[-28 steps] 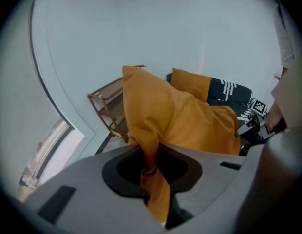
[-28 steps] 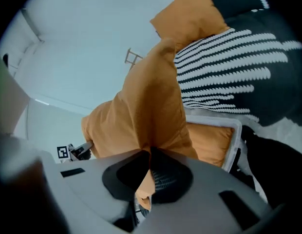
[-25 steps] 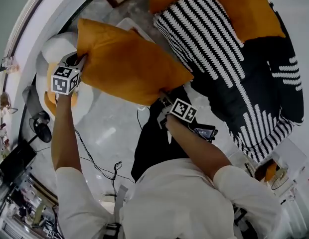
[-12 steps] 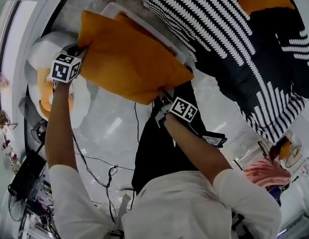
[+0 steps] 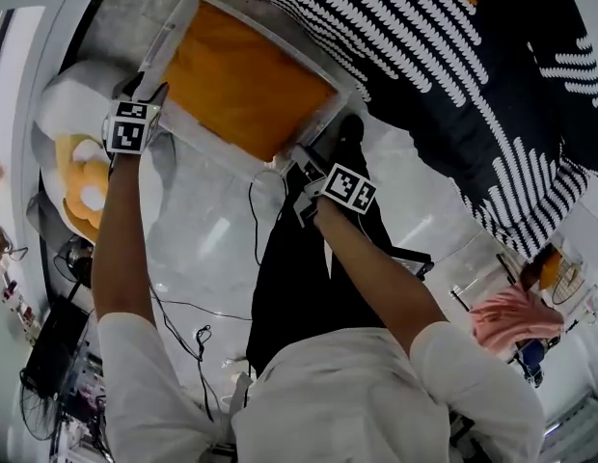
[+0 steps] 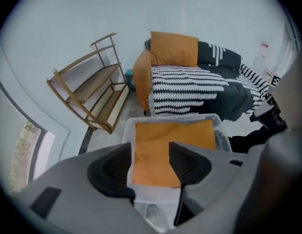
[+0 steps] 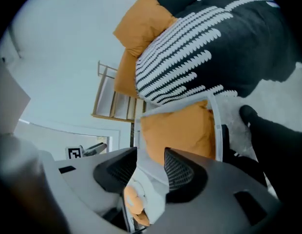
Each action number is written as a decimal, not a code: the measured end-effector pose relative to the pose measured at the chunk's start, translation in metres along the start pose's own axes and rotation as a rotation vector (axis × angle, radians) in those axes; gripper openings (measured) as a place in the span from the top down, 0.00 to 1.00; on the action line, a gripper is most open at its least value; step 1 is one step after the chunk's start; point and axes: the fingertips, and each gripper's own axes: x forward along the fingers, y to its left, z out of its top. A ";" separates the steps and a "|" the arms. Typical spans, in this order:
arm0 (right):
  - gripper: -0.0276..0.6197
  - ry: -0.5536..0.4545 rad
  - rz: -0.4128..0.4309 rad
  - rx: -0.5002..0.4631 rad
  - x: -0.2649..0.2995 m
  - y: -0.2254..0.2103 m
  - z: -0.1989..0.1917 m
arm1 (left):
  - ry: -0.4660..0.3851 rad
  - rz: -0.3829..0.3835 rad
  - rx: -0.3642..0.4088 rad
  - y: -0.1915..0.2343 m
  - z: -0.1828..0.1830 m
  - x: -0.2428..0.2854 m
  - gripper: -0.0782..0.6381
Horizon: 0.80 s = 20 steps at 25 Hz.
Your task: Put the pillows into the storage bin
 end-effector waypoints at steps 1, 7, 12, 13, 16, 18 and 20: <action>0.66 -0.015 0.035 -0.047 -0.006 0.013 0.009 | -0.041 -0.014 -0.018 -0.009 0.004 -0.007 0.55; 0.66 -0.116 0.255 -0.426 -0.071 0.111 0.090 | -0.219 -0.063 -0.100 -0.058 0.031 -0.065 0.55; 0.66 -0.251 0.307 -0.759 -0.157 0.175 0.161 | -0.493 -0.069 -0.193 -0.079 0.099 -0.143 0.55; 0.66 -0.286 0.298 -0.803 -0.177 0.182 0.174 | -0.539 -0.063 -0.193 -0.085 0.115 -0.160 0.55; 0.66 -0.409 0.272 -0.902 -0.241 0.203 0.212 | -0.662 -0.054 -0.180 -0.104 0.168 -0.208 0.55; 0.66 -0.483 0.259 -0.956 -0.286 0.217 0.232 | -0.748 -0.069 -0.193 -0.118 0.204 -0.240 0.55; 0.66 -0.552 0.250 -1.007 -0.329 0.231 0.249 | -0.824 -0.092 -0.201 -0.133 0.238 -0.269 0.55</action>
